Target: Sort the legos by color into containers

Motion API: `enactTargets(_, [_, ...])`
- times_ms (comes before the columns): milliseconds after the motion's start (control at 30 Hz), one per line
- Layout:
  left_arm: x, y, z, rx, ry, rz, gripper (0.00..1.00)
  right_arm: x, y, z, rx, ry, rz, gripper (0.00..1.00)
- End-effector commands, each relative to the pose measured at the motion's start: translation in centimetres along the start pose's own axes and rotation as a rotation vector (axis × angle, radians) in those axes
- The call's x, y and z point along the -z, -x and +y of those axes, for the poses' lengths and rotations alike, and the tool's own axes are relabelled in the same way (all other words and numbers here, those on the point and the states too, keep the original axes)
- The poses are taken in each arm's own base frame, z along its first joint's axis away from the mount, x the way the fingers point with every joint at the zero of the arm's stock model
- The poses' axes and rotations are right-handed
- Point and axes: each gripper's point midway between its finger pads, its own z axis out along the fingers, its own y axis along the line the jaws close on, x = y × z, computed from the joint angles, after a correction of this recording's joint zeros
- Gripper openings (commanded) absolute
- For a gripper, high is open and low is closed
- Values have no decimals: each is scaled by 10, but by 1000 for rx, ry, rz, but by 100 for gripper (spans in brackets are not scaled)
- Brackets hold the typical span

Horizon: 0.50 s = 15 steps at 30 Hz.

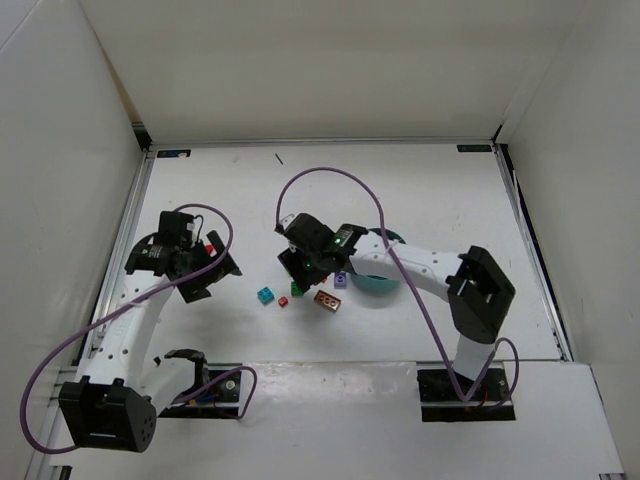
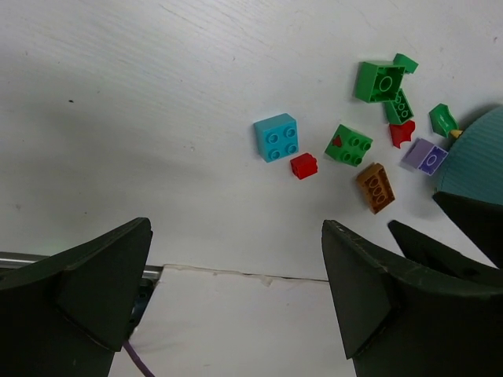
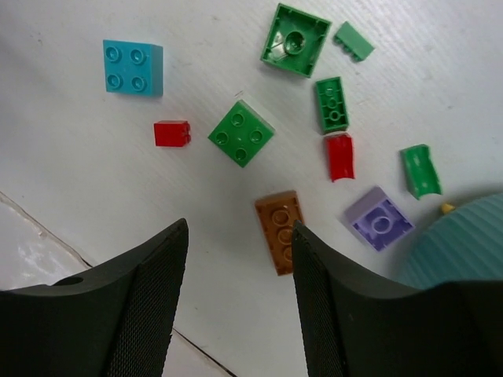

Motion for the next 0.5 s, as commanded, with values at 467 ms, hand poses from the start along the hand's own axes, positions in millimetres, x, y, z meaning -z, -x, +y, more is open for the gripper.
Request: enactTargets(467, [5,0,0,-51,-46,53,100,-63,11,10,-173,-97,51,59])
